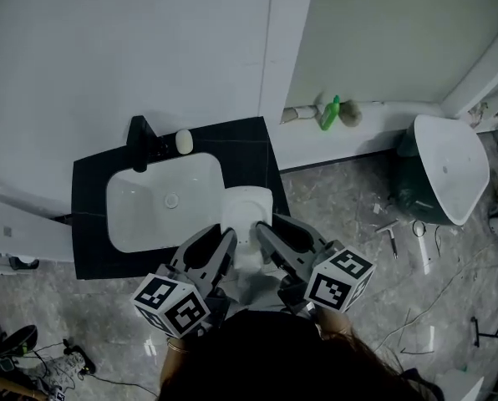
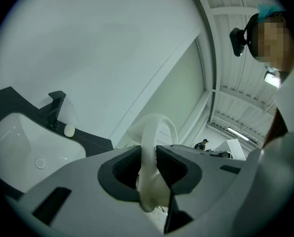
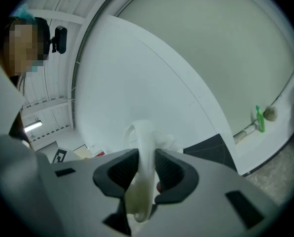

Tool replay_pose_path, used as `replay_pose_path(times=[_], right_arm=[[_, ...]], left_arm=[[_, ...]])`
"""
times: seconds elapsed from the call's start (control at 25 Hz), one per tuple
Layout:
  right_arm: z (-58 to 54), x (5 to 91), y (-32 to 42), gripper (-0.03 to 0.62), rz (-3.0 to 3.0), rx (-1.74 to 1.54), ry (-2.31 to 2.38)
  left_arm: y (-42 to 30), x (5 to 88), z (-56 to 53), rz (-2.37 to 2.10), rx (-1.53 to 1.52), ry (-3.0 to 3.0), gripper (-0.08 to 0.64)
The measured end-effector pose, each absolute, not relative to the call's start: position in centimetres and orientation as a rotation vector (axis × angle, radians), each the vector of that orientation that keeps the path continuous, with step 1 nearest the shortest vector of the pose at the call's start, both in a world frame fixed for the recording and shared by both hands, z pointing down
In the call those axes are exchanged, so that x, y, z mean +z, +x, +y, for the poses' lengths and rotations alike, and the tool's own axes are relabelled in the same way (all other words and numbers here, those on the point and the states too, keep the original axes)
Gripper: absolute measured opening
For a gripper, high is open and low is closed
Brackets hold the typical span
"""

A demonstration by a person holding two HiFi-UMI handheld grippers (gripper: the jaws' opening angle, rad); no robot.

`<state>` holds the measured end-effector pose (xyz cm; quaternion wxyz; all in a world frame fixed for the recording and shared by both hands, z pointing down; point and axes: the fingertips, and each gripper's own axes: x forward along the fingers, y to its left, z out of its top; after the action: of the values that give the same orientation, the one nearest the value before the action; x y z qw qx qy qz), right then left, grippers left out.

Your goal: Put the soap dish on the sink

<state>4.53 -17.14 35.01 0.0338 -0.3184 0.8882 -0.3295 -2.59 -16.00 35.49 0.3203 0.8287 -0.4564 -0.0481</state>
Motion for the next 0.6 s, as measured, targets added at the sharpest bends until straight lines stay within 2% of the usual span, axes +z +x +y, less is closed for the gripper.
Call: replay_pose_path(times=[0.6], right_arm=[[-31.9,38.5,-0.8,0.115,2.821,-1.046,-0.907]], left_arm=[[-7.8,39.1,-30.2,-1.279,-0.126,2.087,0.100]])
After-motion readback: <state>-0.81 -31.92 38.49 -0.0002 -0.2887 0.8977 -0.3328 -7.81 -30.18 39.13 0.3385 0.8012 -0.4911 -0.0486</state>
